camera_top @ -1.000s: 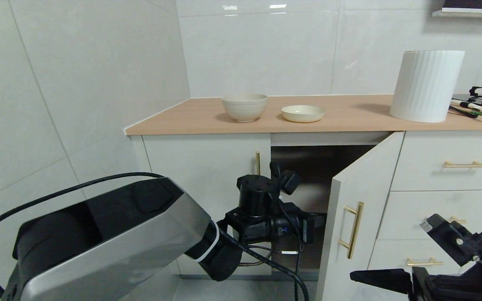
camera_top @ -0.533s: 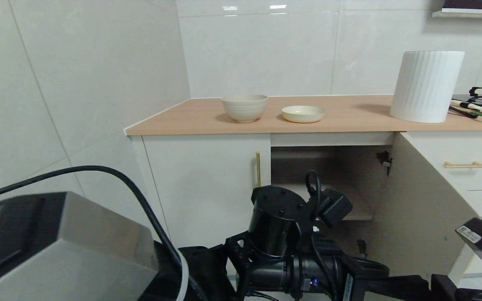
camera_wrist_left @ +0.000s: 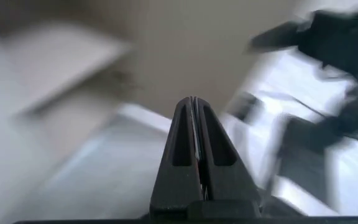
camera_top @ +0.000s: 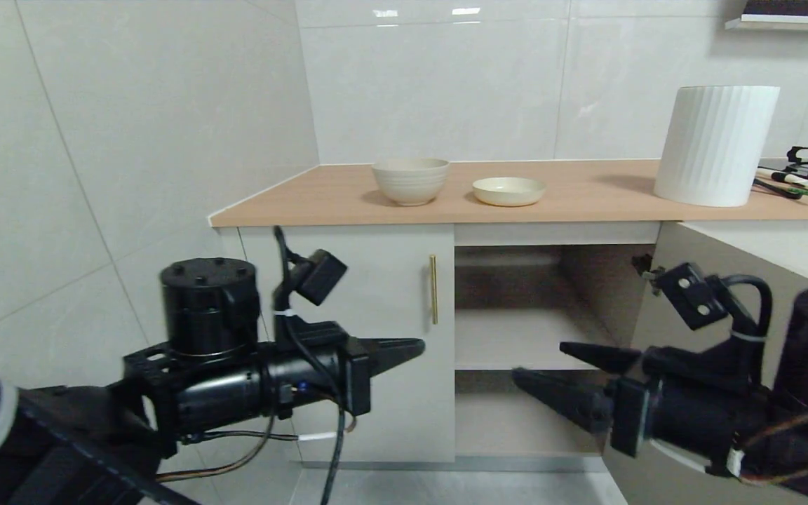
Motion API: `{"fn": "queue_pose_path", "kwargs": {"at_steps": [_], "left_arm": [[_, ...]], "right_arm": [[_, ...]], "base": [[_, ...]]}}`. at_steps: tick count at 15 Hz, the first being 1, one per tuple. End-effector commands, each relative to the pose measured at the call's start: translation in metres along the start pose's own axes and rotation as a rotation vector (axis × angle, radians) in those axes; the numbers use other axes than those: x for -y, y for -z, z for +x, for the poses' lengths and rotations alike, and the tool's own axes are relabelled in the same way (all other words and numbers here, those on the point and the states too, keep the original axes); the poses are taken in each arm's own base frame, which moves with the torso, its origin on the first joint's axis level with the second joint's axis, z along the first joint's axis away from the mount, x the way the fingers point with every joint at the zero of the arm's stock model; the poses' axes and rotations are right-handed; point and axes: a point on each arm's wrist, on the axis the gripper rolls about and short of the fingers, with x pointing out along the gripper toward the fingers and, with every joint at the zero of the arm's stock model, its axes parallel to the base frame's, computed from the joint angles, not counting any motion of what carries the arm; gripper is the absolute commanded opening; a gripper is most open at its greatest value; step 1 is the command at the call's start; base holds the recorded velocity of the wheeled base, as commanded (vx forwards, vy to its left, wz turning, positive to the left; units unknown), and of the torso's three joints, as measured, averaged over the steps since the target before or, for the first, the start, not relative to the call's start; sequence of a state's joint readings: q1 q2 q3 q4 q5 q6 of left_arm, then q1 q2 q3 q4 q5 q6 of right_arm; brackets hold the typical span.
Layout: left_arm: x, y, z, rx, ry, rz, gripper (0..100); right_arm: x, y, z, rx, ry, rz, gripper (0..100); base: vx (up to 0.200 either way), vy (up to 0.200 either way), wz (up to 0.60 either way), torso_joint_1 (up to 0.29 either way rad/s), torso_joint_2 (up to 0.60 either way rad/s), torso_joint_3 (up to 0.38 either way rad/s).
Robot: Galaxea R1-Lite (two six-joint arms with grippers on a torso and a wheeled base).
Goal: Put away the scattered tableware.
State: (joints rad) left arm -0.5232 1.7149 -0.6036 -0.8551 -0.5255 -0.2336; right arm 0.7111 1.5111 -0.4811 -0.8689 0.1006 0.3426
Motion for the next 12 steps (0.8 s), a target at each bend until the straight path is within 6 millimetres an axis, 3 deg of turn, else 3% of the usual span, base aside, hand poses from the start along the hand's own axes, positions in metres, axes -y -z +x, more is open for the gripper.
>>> {"fn": "queue_pose_path", "kwargs": {"at_steps": [1, 2, 3, 4, 7, 8, 12], "left_arm": [[-0.005, -0.008, -0.054, 0.088, -0.114, 0.011, 0], [-0.008, -0.011, -0.071, 0.110, -0.166, 0.001, 0], [-0.009, -0.011, -0.075, 0.113, -0.180, -0.002, 0], [-0.009, -0.017, -0.097, 0.131, -0.243, -0.020, 0], [0.003, -0.034, -0.115, 0.128, -0.273, -0.034, 0], [0.006, -0.039, -0.117, 0.127, -0.274, -0.039, 100], [0.009, -0.054, -0.118, 0.180, -0.264, -0.006, 100]], "right_arm": [[0.029, -0.013, 0.045, 0.028, 0.135, 0.004, 100], [0.047, -0.027, 0.057, 0.047, 0.223, -0.057, 100], [0.049, -0.030, 0.059, 0.047, 0.248, -0.074, 100], [0.055, -0.045, 0.067, 0.050, 0.358, -0.112, 100], [0.049, -0.067, 0.060, 0.029, 0.394, -0.108, 100], [0.045, -0.070, 0.052, 0.023, 0.394, -0.106, 100], [0.032, -0.073, 0.019, 0.030, 0.388, -0.105, 100]], "base": [[0.000, 0.000, 0.00, 0.000, 0.00, 0.000], [0.000, 0.000, 0.00, 0.000, 0.00, 0.000], [0.000, 0.000, 0.00, 0.000, 0.00, 0.000], [0.000, 0.000, 0.00, 0.000, 0.00, 0.000], [0.000, 0.000, 0.00, 0.000, 0.00, 0.000], [0.000, 0.000, 0.00, 0.000, 0.00, 0.000], [0.000, 0.000, 0.00, 0.000, 0.00, 0.000]]}}
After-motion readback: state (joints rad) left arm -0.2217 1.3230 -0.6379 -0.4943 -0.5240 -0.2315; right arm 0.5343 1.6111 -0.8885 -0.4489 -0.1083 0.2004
